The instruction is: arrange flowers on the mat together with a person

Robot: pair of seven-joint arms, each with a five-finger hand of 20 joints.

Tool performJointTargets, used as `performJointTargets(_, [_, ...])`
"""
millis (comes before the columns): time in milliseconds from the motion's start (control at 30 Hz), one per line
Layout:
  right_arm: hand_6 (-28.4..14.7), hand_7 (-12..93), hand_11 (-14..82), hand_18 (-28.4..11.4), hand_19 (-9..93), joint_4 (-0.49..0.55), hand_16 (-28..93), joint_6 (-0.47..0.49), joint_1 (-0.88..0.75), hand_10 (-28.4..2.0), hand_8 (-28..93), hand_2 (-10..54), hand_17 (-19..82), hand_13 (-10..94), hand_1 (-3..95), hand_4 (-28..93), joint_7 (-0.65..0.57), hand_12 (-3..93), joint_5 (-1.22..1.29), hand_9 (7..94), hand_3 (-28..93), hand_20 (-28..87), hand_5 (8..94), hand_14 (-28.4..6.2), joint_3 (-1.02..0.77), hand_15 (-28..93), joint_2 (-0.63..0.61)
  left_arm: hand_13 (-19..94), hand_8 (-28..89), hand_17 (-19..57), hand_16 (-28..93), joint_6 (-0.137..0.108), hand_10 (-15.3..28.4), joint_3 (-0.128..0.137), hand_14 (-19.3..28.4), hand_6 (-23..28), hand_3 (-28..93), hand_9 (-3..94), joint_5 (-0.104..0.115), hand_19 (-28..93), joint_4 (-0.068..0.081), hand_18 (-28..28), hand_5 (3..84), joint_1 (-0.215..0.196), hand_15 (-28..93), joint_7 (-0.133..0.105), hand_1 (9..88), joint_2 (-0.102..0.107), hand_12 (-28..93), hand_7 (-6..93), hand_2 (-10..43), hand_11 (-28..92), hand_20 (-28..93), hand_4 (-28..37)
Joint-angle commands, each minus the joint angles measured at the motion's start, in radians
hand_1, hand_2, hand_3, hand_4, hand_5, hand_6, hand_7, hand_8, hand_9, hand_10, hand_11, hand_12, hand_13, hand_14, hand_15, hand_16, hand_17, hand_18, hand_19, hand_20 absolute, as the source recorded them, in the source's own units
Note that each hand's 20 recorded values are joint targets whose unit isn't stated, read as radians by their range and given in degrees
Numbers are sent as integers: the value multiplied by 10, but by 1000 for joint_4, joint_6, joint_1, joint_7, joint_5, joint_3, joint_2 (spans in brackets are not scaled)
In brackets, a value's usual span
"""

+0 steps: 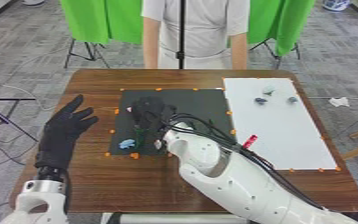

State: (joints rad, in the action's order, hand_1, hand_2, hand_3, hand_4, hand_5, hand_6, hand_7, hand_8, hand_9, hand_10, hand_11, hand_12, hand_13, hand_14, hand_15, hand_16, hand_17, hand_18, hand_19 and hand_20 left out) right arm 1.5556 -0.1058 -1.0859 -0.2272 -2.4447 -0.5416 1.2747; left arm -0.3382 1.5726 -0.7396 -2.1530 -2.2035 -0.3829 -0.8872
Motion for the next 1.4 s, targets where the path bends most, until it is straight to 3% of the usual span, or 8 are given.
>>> performJointTargets(33, [27, 249, 84, -29, 923, -13, 348, 51, 3, -84, 0, -95, 371, 740, 655, -283, -51, 322, -44, 774, 681, 28, 810, 15, -10, 351, 18, 278, -84, -75, -66, 22, 172, -12, 259, 44, 793, 380, -4, 507, 13, 264, 373, 25, 475, 14, 256, 4, 98, 100, 40, 229, 200, -251])
performJointTargets(167, [38, 240, 77, -95, 804, -17, 319, 76, -9, -84, -13, -95, 357, 707, 633, -283, -67, 309, -64, 762, 686, 218, 793, -1, -24, 442, 24, 278, -85, -75, -66, 19, 172, -11, 259, 44, 793, 379, -2, 507, 10, 264, 373, 19, 475, 12, 256, 5, 97, 100, 40, 229, 201, -252])
performJointTargets(367, [47, 221, 122, -134, 776, -12, 300, 116, -12, -89, -27, -95, 335, 677, 597, -283, -83, 265, -81, 720, 697, 310, 763, -19, -30, 499, 26, 277, -85, -75, -67, 25, 172, -15, 259, 44, 794, 379, -2, 507, 13, 264, 374, 28, 474, 14, 256, 3, 97, 101, 40, 229, 200, -252])
performJointTargets(600, [53, 204, 198, -159, 791, 8, 282, 138, -14, -104, -45, -95, 316, 640, 542, -283, -91, 161, -70, 640, 715, 333, 713, -43, -38, 516, 28, 277, -85, -75, -66, 20, 173, -16, 260, 46, 793, 379, 2, 507, 12, 264, 374, 22, 474, 9, 256, 7, 97, 101, 40, 228, 201, -252])
performJointTargets(1133, [53, 184, 182, -180, 799, 39, 204, 169, 8, -110, -139, -95, 296, 621, 433, -283, -103, 150, -58, 602, 795, 342, 646, -77, -46, 572, 11, 278, -85, -75, -66, 1, 172, -5, 260, 44, 796, 379, 7, 507, 0, 265, 372, -13, 475, 4, 256, 8, 97, 102, 39, 228, 201, -250])
performJointTargets(1400, [50, 181, 181, -183, 803, 78, 178, 149, 9, -112, -138, -95, 298, 620, 425, -283, -116, 151, -18, 601, 800, 343, 640, -82, -82, 585, -5, 278, -85, -75, -66, -19, 172, -2, 259, 44, 796, 379, 14, 507, -11, 265, 371, -47, 474, -18, 256, 7, 97, 103, 39, 228, 200, -250])
